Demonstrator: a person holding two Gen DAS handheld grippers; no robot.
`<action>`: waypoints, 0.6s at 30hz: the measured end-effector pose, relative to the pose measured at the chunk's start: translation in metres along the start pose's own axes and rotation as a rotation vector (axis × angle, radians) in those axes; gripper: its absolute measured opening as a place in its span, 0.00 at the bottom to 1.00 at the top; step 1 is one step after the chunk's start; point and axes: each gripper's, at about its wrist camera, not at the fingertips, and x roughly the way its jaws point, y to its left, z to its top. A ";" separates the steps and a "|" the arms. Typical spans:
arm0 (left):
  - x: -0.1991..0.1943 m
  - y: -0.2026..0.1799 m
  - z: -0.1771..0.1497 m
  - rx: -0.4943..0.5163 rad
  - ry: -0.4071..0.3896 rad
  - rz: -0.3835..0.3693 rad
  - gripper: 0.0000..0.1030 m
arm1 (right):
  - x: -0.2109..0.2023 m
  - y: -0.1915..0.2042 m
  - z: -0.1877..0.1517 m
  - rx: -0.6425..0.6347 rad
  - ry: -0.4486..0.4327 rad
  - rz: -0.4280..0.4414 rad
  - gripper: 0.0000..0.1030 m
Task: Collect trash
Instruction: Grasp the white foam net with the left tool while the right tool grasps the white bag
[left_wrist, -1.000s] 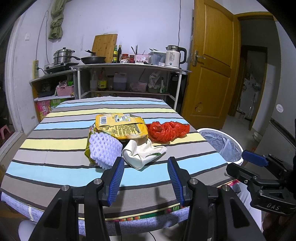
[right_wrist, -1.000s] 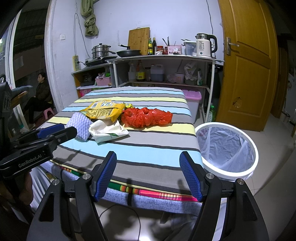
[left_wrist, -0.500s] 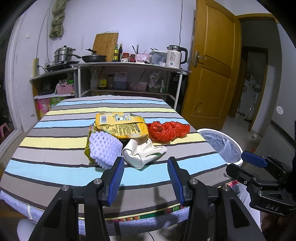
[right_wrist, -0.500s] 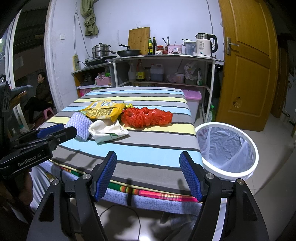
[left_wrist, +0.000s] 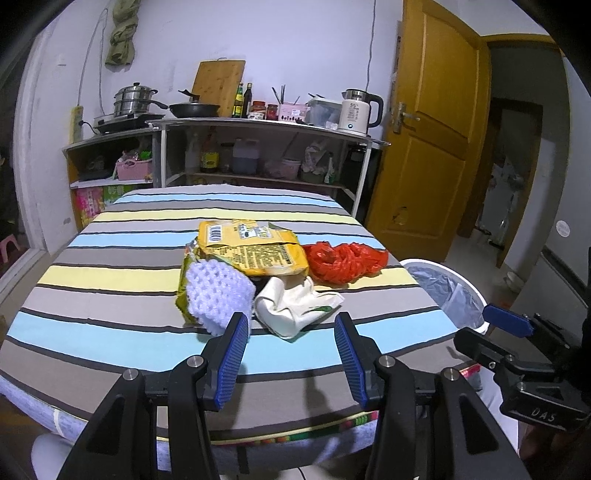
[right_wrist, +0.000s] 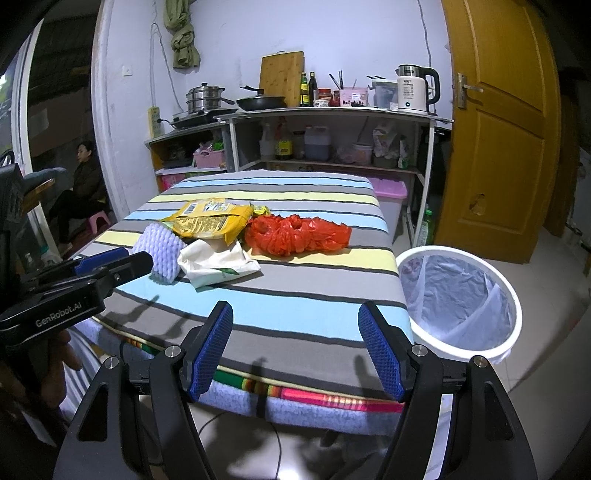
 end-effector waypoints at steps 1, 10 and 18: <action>0.001 0.002 0.000 -0.001 0.001 0.010 0.54 | 0.002 0.001 0.001 0.000 0.002 0.001 0.69; 0.028 0.039 0.009 -0.041 0.018 0.101 0.55 | 0.030 0.013 0.015 -0.030 0.020 0.038 0.69; 0.056 0.056 0.013 -0.070 0.054 0.081 0.55 | 0.064 0.028 0.029 -0.064 0.047 0.079 0.69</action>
